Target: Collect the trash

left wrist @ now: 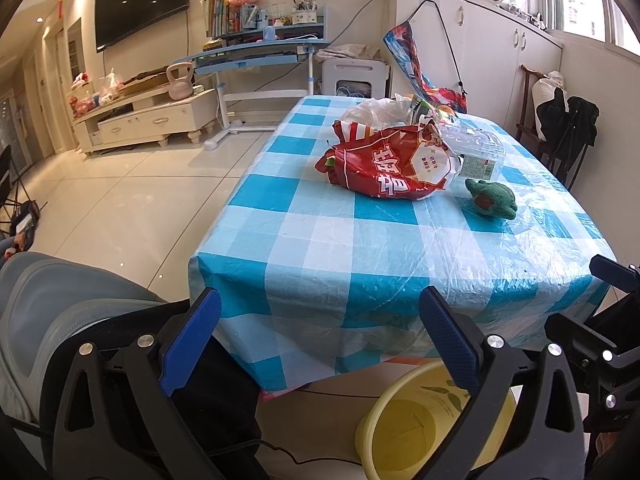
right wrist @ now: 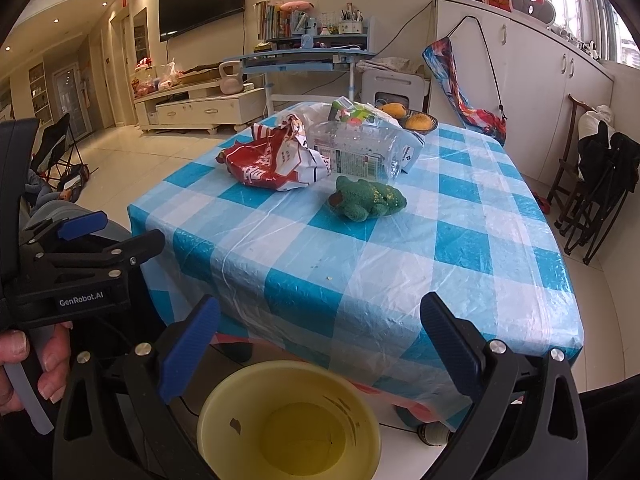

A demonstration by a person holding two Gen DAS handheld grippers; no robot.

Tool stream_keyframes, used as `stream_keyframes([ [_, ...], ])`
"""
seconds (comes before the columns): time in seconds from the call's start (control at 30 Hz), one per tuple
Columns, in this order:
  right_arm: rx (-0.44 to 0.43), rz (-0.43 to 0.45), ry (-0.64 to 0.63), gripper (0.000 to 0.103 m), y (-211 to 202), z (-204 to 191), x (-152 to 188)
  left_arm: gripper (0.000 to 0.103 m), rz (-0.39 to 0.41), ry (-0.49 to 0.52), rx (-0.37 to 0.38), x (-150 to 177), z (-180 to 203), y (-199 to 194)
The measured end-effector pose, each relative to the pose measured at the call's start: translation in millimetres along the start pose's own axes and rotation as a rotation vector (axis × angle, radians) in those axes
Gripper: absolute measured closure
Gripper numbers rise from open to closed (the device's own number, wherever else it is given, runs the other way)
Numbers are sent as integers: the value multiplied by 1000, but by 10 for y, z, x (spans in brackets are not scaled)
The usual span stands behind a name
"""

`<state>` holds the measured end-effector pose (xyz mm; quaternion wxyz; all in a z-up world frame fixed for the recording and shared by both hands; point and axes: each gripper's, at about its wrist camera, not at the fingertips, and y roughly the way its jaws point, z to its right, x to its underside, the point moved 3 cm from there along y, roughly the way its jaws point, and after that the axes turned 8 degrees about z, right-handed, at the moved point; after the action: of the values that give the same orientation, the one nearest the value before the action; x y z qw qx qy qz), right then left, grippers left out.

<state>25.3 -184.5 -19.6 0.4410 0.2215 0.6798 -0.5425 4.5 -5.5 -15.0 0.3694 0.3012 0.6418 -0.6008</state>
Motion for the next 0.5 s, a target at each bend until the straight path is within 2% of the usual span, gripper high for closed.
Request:
stream_keyframes([
  [0.5, 0, -2, -2, 7, 14, -8, 1, 8, 0, 0, 0, -2, -1, -1],
])
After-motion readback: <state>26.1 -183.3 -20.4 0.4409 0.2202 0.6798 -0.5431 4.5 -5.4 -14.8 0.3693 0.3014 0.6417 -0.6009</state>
